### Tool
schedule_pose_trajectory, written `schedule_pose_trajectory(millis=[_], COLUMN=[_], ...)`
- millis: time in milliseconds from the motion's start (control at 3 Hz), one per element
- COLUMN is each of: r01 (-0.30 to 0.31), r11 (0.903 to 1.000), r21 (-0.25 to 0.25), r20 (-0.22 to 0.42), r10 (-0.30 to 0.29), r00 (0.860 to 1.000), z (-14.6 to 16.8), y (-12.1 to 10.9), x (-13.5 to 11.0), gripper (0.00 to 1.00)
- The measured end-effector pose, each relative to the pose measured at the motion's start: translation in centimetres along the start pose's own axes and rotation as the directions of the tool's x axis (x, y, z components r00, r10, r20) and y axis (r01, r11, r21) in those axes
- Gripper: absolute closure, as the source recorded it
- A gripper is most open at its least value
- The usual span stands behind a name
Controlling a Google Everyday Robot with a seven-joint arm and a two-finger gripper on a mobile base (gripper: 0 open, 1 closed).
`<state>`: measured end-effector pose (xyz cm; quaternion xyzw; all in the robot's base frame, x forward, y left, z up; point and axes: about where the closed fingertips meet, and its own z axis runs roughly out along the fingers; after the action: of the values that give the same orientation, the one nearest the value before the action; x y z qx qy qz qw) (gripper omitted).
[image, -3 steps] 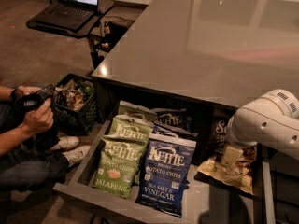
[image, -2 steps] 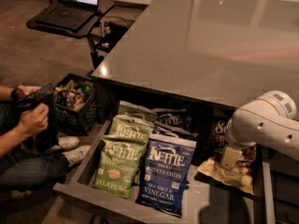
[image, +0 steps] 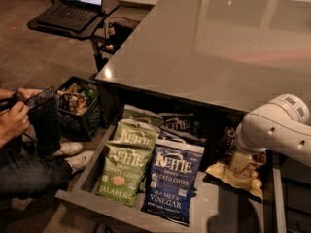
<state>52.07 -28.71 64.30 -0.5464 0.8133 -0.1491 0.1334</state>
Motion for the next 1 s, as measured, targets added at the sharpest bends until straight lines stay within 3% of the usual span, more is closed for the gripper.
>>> schedule_pose_trajectory(millis=[667,1000], r01=[0.0,0.0], r11=[1.0,1.0], r21=[0.0,0.0], r20=[0.0,0.0], r10=[0.0,0.0], r00=[1.0,1.0], z=[0.0,0.0], y=[0.0,0.0], x=[0.0,0.0], gripper=[0.89,1.0])
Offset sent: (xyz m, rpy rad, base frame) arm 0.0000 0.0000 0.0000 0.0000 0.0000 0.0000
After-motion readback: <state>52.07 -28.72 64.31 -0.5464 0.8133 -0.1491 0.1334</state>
